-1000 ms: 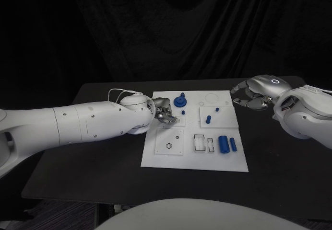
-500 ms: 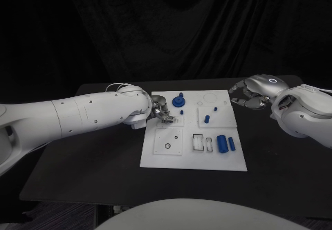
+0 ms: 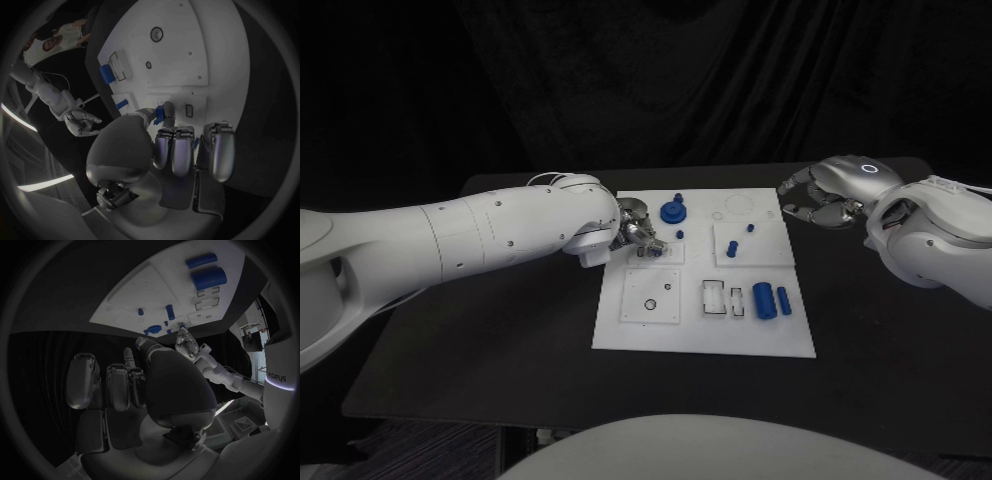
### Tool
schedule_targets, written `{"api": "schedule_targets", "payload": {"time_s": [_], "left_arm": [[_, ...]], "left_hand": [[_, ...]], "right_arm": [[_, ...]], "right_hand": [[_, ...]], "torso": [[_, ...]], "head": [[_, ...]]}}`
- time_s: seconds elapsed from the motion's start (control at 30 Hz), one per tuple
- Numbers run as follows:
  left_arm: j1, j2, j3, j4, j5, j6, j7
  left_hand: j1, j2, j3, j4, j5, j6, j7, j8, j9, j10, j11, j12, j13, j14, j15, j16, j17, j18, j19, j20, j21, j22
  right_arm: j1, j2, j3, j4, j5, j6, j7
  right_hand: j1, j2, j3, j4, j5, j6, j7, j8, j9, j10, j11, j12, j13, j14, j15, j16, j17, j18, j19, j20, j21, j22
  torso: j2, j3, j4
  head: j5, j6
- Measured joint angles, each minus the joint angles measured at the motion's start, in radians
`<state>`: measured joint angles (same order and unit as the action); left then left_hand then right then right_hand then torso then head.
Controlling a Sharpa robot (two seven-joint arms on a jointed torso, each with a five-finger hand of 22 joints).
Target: Assemble the parts on the task board
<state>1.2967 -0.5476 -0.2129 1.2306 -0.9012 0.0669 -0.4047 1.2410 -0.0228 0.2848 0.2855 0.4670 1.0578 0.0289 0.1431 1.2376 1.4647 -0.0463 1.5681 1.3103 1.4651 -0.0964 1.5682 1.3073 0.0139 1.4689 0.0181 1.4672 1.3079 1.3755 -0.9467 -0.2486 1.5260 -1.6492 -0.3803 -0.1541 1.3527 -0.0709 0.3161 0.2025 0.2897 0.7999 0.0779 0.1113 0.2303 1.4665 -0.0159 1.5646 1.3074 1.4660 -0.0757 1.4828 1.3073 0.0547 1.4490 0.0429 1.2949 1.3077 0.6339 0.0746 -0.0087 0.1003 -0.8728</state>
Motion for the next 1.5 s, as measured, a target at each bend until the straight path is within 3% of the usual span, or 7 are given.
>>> {"api": "schedule_targets", "payload": {"time_s": [0.5, 1.5], "left_arm": [[0.000, 0.017, 0.000, -0.018, -0.018, -0.009, -0.054], [-0.003, 0.027, 0.001, -0.033, -0.025, 0.001, -0.052]], "left_hand": [[-0.002, 0.000, 0.000, 0.000, 0.000, -0.006, -0.002, 0.000, 0.000, 0.000, 0.000, 0.000, 0.000, 0.000, 0.000, 0.000, 0.001, 0.000, 0.000, 0.000, 0.000, 0.000], [-0.005, -0.003, 0.003, -0.003, -0.001, -0.011, 0.003, 0.000, -0.001, 0.000, 0.000, 0.000, 0.000, 0.000, 0.000, 0.000, 0.001, 0.000, 0.000, 0.000, 0.000, 0.000]], "right_arm": [[0.000, 0.003, 0.000, -0.003, 0.000, 0.000, 0.000], [0.000, 0.003, 0.000, -0.003, 0.000, 0.000, 0.000]], "right_hand": [[0.000, 0.000, 0.000, 0.000, 0.000, 0.000, 0.000, 0.000, 0.000, 0.000, 0.000, 0.000, 0.000, 0.000, 0.000, 0.000, 0.000, 0.000, 0.000, 0.000, 0.000, 0.000], [0.000, 0.000, 0.000, 0.000, 0.000, 0.000, 0.000, 0.000, -0.001, 0.000, 0.000, 0.000, 0.000, 0.000, 0.000, 0.000, 0.000, 0.000, 0.000, 0.000, -0.004, 0.000]], "torso": [[0.000, -0.0003, -0.0005], [0.000, -0.0003, -0.0001]], "head": [[0.001, 0.000], [0.004, 0.000]]}}
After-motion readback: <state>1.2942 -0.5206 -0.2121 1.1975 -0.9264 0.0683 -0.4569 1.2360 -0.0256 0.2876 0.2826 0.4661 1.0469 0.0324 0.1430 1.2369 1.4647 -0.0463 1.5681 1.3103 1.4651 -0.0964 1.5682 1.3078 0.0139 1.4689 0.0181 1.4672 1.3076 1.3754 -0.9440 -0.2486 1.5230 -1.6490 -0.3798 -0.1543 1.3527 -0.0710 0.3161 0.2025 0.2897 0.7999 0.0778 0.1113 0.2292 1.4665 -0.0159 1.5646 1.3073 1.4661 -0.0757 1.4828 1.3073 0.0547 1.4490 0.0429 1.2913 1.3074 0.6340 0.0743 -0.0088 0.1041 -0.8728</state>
